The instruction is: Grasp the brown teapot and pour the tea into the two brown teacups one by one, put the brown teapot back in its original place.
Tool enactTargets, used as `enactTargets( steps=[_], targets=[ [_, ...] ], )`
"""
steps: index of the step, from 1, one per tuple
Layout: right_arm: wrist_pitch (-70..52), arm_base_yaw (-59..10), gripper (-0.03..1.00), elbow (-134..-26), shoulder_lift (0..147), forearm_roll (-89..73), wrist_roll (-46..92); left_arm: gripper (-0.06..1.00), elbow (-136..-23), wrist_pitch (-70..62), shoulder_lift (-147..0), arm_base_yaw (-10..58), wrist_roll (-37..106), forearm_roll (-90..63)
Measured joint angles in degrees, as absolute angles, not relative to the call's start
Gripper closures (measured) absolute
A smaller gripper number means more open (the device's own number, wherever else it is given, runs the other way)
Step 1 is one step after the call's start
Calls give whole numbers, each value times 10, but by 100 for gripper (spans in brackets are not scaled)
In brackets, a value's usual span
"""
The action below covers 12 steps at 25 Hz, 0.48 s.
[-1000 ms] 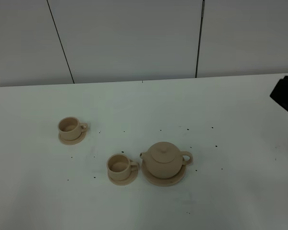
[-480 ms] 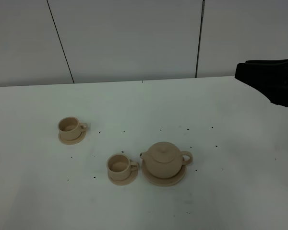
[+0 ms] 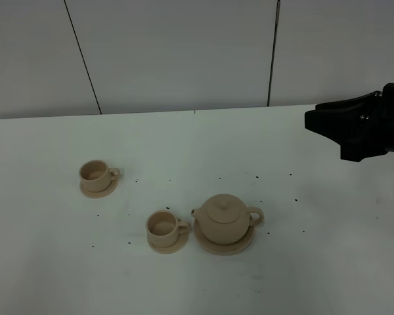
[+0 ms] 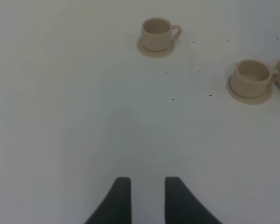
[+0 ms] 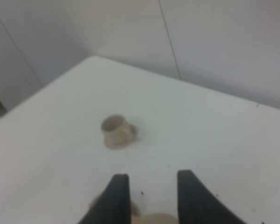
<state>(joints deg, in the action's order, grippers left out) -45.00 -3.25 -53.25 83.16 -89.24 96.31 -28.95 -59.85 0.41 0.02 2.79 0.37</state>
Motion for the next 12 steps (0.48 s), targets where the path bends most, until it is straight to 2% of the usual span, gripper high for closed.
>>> enactTargets(
  steps=[6,12],
  targets=[
    [-445,-32,72,-551,875,-858,1000,70,-289,-598,4,0,28,4],
    [-427,-48,72,-612,932,-805,961,70,-289,-598,4,0,28,4]
  ],
)
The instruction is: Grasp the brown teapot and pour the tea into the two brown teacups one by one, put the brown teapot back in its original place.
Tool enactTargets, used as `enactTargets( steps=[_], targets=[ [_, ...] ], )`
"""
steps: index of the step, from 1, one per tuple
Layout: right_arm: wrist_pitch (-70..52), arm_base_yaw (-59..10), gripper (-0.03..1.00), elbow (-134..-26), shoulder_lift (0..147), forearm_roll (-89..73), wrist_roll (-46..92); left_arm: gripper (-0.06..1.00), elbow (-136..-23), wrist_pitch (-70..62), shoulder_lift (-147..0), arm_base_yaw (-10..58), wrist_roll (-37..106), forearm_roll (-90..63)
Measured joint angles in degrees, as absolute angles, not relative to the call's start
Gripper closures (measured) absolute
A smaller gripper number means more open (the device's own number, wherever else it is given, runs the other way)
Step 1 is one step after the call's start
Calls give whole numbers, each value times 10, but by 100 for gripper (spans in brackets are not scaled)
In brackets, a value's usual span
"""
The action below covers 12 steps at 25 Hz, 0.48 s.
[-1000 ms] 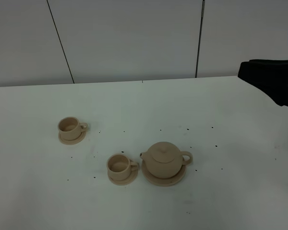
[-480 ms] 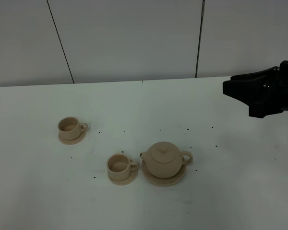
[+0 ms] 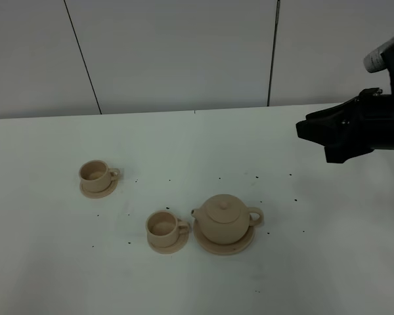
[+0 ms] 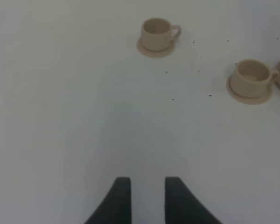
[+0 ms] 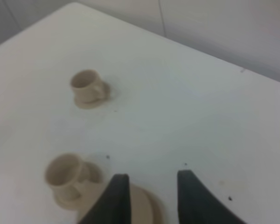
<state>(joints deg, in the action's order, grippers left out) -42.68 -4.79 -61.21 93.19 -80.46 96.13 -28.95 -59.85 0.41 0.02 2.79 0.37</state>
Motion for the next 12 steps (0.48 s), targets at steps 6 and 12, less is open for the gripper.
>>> enactTargets(
  steps=[6,12],
  targets=[
    [-419,-105,72,-706,1002,-650,896,70,-289,-598,4,0,28,4],
    [-439,-146,72,-803,1053,-492,829,70,-289,-598,4,0,28,4]
  ],
)
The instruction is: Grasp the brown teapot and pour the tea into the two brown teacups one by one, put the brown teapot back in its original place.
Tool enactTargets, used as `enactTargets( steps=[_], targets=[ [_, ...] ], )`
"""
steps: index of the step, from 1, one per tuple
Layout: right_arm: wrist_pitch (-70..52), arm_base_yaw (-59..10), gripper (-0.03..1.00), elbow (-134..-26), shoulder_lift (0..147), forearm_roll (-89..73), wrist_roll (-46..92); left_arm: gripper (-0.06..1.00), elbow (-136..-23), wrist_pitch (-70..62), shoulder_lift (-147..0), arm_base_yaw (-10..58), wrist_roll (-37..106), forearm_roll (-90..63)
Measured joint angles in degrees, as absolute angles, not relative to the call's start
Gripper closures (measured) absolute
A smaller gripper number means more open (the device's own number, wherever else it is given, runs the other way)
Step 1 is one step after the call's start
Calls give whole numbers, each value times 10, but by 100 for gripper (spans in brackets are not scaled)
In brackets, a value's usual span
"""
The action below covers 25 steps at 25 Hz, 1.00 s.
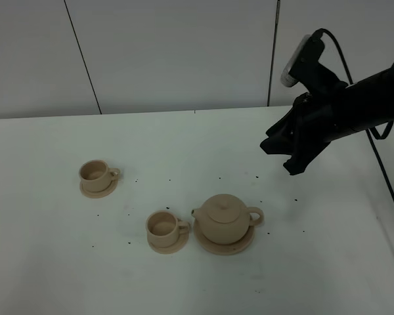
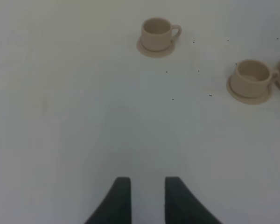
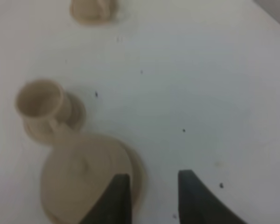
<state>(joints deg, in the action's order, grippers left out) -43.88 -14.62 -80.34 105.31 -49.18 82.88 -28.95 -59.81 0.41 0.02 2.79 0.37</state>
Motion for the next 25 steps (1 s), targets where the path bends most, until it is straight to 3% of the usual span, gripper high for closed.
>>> enactTargets(
  steps=[14,25],
  targets=[
    [-527,-230,72,-878,1116,-187,804,70,-289,-598,4,0,28,4],
    [-508,-272,72,-878,1139,-141,818,70,-289,-598,4,0,28,4]
  ],
)
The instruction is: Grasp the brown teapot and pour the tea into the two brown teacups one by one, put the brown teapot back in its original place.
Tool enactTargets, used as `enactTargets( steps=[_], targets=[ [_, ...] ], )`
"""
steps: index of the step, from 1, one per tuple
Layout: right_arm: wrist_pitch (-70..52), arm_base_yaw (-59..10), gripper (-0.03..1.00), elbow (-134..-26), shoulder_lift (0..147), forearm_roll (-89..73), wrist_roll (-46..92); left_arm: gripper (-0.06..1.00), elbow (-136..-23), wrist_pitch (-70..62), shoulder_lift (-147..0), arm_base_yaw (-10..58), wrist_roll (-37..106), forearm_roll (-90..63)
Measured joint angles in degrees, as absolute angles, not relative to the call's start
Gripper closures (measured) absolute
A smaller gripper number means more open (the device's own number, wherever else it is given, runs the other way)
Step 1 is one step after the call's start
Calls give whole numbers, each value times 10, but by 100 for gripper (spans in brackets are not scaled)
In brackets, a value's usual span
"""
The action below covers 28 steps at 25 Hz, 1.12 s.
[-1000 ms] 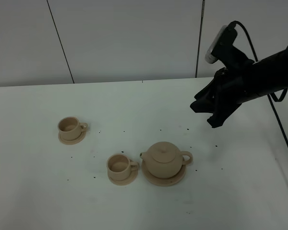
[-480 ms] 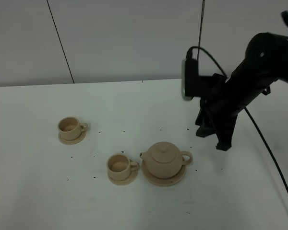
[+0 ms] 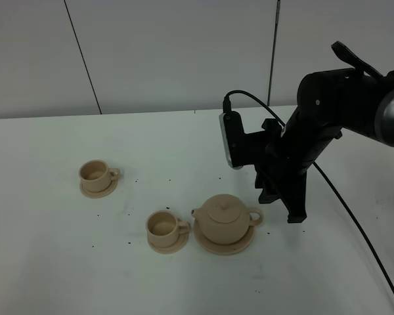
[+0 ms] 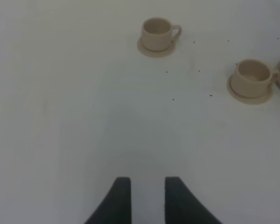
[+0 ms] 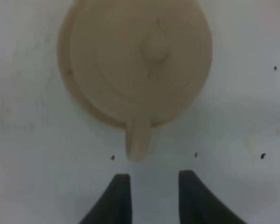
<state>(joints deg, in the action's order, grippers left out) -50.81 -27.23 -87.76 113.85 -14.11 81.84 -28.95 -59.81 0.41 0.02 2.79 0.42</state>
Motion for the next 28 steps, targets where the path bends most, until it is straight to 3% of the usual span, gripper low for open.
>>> enactTargets(
  steps=[11,21,28],
  targets=[
    [-493,-272,72,-881,1158,-134,703,70,-289,-598,4,0,28,4],
    [-489,-273,60,-881,1167,-139,682,70,-289,-598,4,0,28,4],
    [-465,-290,64,-881,1177,-144,691,70,-289,-598,4,0,28,4]
  ],
)
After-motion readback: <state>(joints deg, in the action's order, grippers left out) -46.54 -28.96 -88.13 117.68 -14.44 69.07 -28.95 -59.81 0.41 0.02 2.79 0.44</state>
